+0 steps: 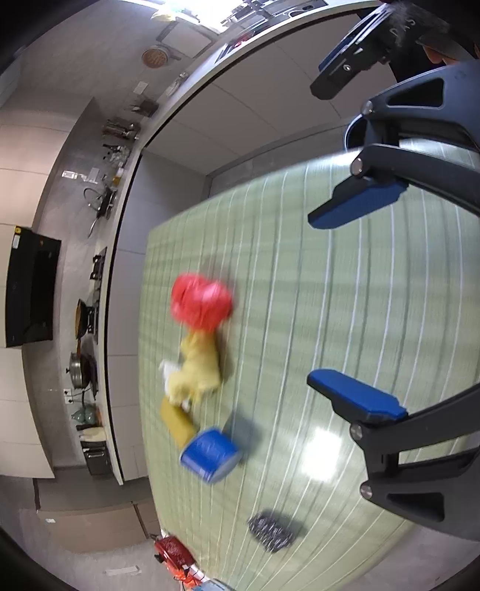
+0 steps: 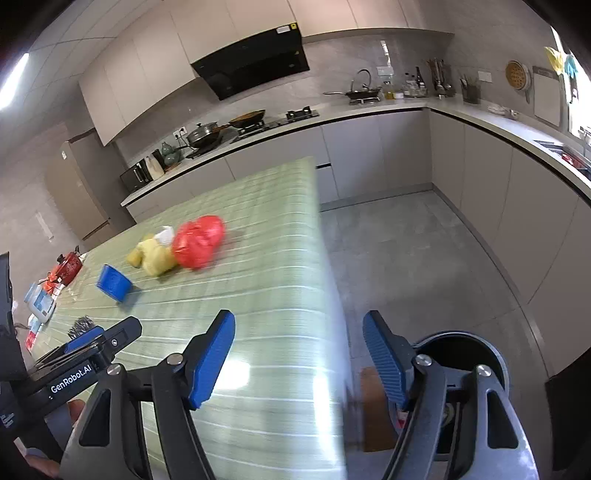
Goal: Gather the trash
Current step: 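Move both tools back over the island toward the blue cup and red bag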
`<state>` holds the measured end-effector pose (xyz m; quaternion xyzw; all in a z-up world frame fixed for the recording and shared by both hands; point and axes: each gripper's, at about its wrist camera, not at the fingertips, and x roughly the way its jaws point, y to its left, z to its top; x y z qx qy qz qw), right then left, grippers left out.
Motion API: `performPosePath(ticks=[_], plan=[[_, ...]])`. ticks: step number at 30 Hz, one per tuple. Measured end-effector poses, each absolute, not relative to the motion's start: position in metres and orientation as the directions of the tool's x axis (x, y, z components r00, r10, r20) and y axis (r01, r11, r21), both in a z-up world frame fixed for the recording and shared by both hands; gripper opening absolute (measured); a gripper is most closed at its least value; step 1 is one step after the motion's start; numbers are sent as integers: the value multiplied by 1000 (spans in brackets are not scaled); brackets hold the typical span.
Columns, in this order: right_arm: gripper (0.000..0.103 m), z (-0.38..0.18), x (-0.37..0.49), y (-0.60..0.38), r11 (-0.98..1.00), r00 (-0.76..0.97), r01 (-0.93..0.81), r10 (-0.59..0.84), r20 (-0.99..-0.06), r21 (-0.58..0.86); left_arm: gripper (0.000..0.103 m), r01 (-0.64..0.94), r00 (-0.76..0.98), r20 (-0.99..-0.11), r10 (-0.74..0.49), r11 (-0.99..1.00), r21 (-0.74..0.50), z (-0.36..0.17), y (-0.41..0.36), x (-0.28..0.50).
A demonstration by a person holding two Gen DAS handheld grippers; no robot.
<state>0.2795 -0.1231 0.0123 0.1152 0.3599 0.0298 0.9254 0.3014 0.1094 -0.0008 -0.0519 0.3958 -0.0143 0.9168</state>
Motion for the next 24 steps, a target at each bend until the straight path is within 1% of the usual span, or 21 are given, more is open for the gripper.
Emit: performPosePath(ticks=[6,8,13,20,24], plan=[[77,12,288,-53,972,740,19,145,-657,235,83,-33,695,-718,-30,997,-74,0,168,309],[78,11,291,-32,970,738,15,152,-658,241,87,-49,692,-721,-15,997,-68,-1,183,312],[80,12,303,2,973,722,-14,170,-671,232,91,-79,688,-726,3,994,-72,-3,212,320],[81,13,332,33,973,717,-95,215,-663,212,91,-143,686,-726,57,988,-57,-6,240,336],[82,10,349,44,962,711,-125,257,-654,242,91,-160,687,-721,90,987,-29,-5,252,345]])
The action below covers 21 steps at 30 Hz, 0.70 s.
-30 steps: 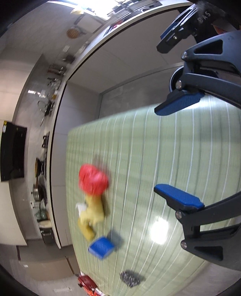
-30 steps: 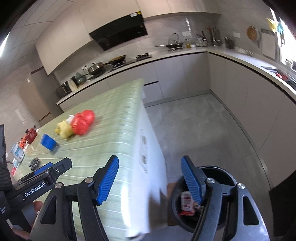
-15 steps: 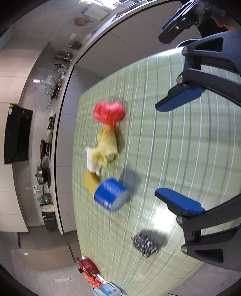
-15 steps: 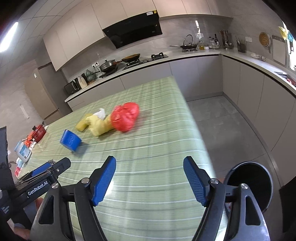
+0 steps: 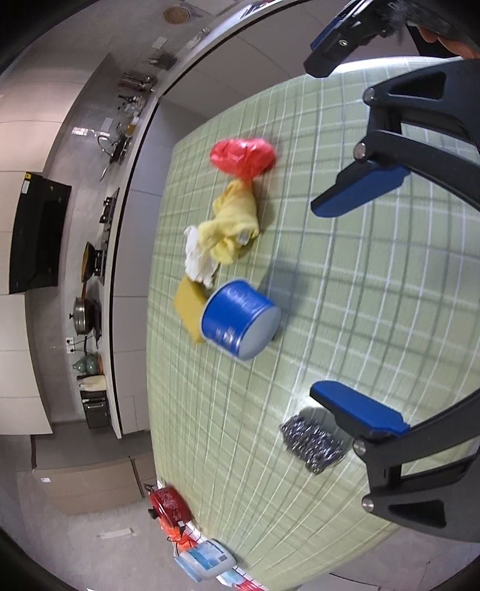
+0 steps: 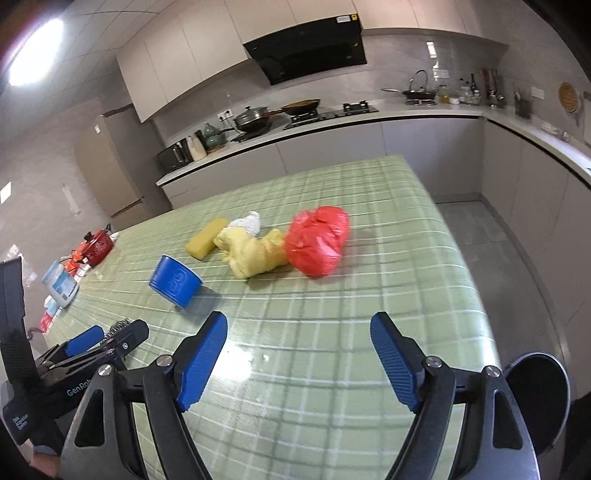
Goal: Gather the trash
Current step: 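Move both tools back over the island toward the blue cup and red bag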
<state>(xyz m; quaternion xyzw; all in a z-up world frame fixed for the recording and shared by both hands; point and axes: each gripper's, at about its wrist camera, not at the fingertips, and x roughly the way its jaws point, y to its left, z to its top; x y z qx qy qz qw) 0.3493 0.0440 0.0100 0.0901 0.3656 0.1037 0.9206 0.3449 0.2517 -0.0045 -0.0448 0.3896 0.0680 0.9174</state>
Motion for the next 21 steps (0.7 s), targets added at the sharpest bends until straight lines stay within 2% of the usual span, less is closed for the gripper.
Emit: performPosePath(ticks=[10,21], plan=[[82,4,365,80,965,711,-100,240,-661,242,91,-134,683,-728,66,990,-36,-11,297,357],[82,-10,360,188,971,723,22,148,-675,237,91,24,694,-719,-24,1000,-10,-9,389,367]])
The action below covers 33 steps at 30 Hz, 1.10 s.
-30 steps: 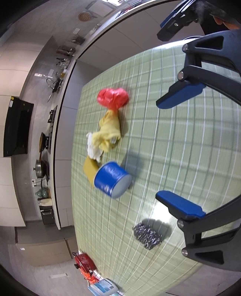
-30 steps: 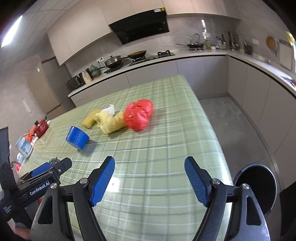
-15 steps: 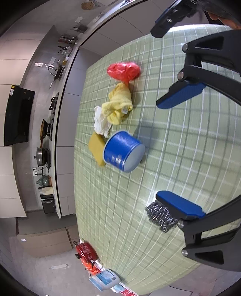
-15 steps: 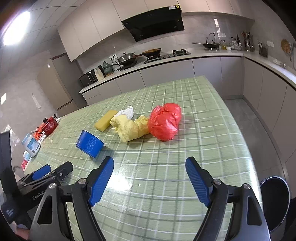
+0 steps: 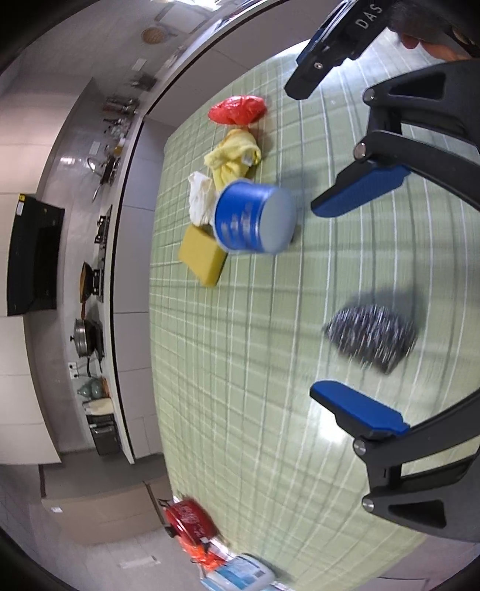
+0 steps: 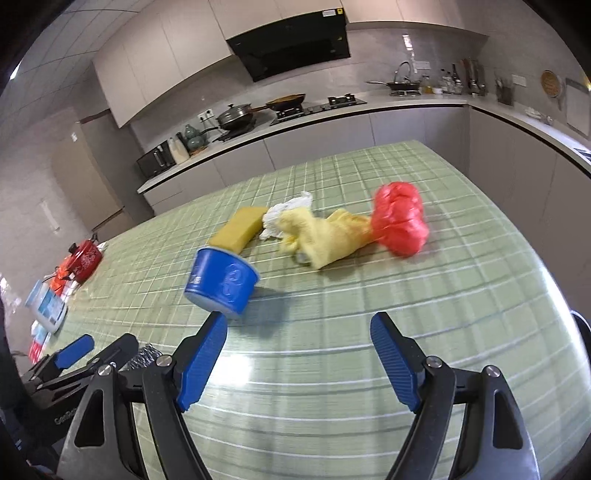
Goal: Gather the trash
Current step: 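Move both tools back over the island toward the blue cup and red bag, then grasp the blue paper cup with the left tool while the right tool grasps the red bag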
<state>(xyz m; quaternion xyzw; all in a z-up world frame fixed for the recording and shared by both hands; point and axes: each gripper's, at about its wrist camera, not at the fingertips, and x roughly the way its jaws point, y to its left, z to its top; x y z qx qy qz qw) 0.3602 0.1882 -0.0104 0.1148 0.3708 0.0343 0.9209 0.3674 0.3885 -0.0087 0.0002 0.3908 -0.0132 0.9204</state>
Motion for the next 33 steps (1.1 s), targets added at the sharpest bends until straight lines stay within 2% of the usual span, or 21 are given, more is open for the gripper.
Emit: performPosePath(ticks=[6,14,33], plan=[[82,-13,354,212,969,717,96,93,-691,230,91,111,676,-728,-114,992,-52,-7,397,384],[82,0,355,187,968,730,155,21,-683,196,93,221,626,-752,-204,972,-80,-13,347,417],[82,-26,435,139,968,692,142,53,-720,207,93,183,554,-822,-131,982,-34,-47,311,474]])
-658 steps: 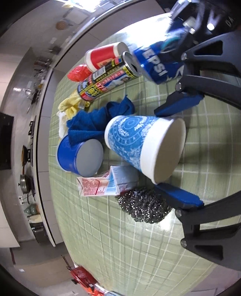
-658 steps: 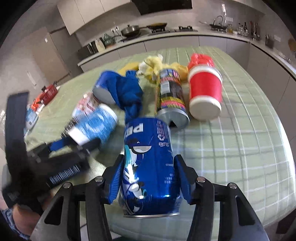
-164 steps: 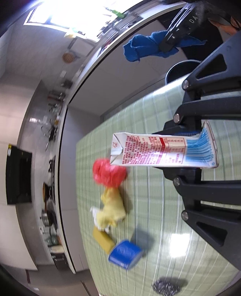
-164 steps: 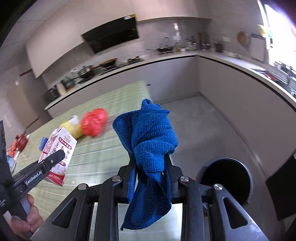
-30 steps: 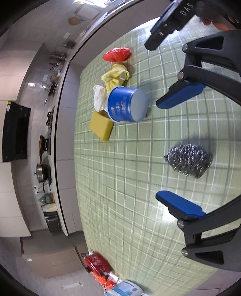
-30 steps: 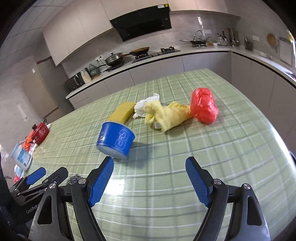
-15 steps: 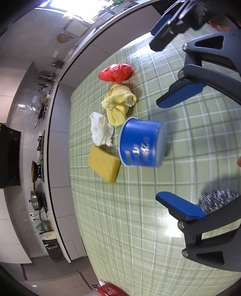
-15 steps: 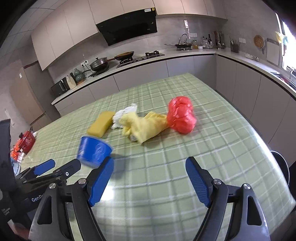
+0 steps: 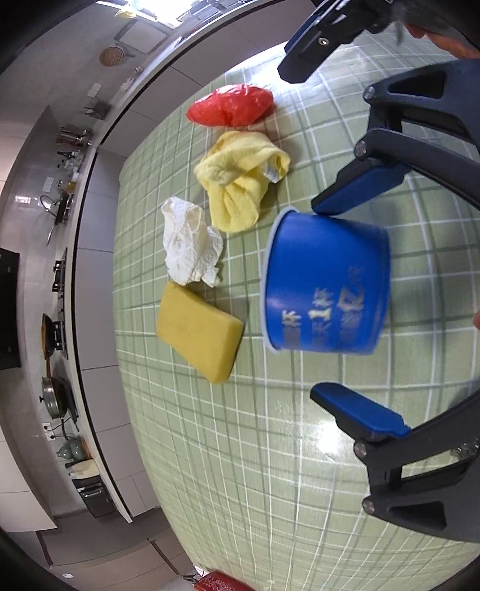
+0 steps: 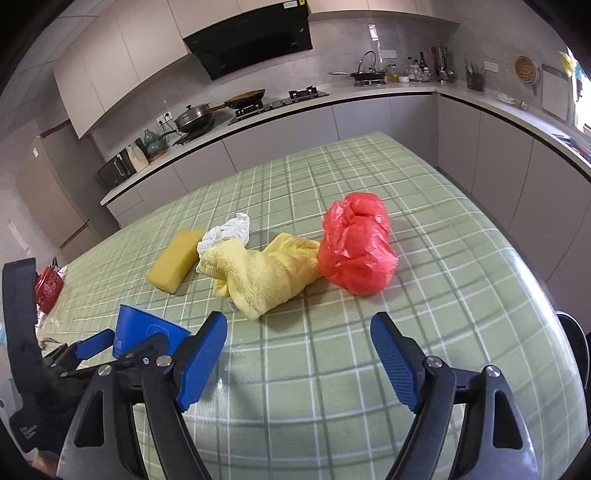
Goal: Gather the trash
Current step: 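Grasp the blue paper cup with the left tool while the right tool grasps the red bag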
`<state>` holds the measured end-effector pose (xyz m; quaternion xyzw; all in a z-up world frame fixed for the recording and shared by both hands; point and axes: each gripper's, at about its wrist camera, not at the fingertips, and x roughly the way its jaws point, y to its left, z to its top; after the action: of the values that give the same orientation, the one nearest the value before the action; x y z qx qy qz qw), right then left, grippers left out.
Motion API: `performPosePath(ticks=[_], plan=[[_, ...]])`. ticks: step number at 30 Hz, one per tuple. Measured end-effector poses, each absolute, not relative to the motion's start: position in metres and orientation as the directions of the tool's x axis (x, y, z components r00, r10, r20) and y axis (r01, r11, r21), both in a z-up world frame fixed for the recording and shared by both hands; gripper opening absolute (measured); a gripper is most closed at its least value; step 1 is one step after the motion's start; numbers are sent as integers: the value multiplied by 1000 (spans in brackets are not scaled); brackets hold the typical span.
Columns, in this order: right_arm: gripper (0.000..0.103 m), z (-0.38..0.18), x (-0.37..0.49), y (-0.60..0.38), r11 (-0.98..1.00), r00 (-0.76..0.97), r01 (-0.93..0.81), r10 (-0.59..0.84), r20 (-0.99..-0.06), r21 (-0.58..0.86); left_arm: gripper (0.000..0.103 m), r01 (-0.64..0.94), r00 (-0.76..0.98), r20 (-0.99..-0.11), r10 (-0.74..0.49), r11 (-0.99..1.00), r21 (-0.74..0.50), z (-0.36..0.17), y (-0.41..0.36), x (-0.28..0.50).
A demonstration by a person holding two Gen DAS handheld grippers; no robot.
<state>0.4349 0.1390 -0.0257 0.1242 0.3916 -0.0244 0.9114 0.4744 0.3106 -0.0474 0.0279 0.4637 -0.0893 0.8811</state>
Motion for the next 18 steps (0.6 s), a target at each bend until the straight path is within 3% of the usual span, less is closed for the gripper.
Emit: performPosePath(ticks=[18], plan=[[82,-47,472,133,982,672,143,-2,-740,127,88,165,547,-819,-173,982,-97,-60,306,490]])
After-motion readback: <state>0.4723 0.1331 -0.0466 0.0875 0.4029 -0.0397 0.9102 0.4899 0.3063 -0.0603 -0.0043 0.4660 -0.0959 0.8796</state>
